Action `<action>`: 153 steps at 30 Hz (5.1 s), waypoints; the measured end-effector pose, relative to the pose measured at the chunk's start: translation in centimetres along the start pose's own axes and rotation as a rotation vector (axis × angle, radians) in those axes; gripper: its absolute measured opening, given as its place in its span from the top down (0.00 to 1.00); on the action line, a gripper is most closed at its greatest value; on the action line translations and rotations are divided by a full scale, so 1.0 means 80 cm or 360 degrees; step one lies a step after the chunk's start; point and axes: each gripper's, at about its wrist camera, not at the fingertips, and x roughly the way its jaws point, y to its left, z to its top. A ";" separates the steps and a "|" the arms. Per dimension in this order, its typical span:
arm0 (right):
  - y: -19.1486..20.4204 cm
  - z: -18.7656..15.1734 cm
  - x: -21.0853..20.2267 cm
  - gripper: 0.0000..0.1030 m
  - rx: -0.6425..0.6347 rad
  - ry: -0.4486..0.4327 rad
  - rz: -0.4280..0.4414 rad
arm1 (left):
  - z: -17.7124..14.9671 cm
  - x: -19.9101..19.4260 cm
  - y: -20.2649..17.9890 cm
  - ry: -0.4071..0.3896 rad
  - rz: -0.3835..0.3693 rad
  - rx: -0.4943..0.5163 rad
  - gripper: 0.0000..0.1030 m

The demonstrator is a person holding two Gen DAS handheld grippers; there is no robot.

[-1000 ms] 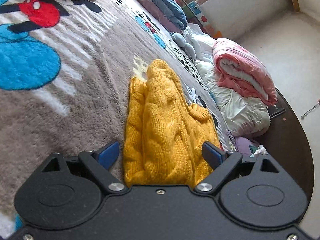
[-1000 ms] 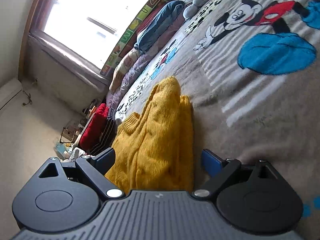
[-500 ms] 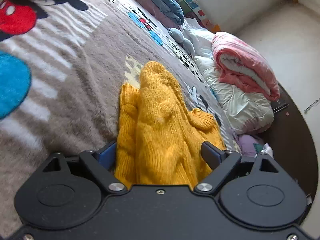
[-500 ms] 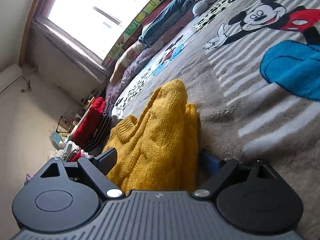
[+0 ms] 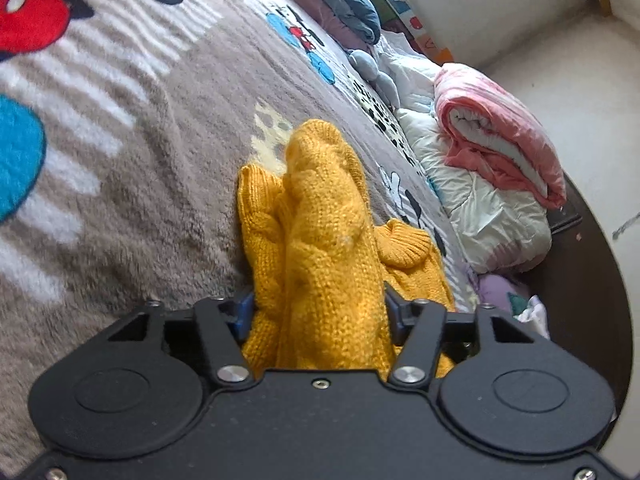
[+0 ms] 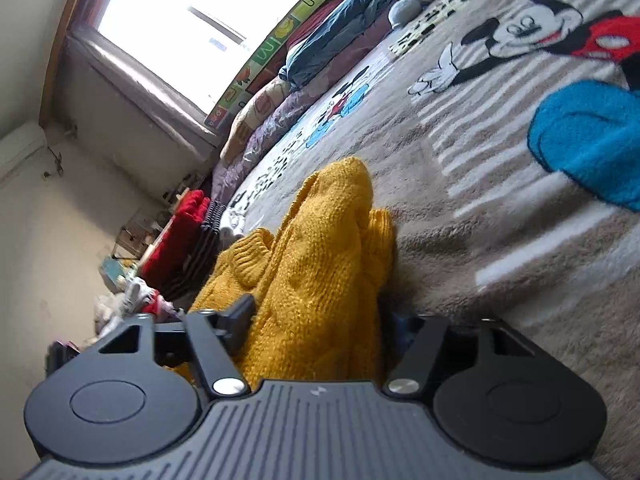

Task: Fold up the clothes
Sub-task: 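Grasp the folded sweater with both grippers and lift it, then carry the sweater with both grippers to the clothes stack by the headboard, then lower the sweater onto the clothes stack and open both grippers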

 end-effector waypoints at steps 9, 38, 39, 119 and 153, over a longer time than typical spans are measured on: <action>0.010 -0.008 -0.034 0.49 0.0182 0.0014 0.0083 | -0.030 -0.048 -0.018 0.0107 -0.0086 -0.0206 0.50; 0.041 -0.066 -0.109 0.21 -0.0067 0.0057 -0.0342 | -0.097 -0.071 -0.028 -0.0038 0.0161 0.0171 0.23; 0.041 -0.066 -0.108 0.20 -0.0067 0.0058 -0.0341 | -0.097 -0.071 -0.028 -0.0038 0.0158 0.0171 0.23; -0.234 0.084 -0.392 0.58 0.0744 -0.1815 -0.0217 | -0.101 0.406 -0.448 0.1071 -0.0850 0.0534 0.41; -0.046 0.140 -0.415 0.18 -0.0535 -0.1043 -0.1042 | -0.163 0.241 -0.473 0.0058 -0.0467 0.1367 0.26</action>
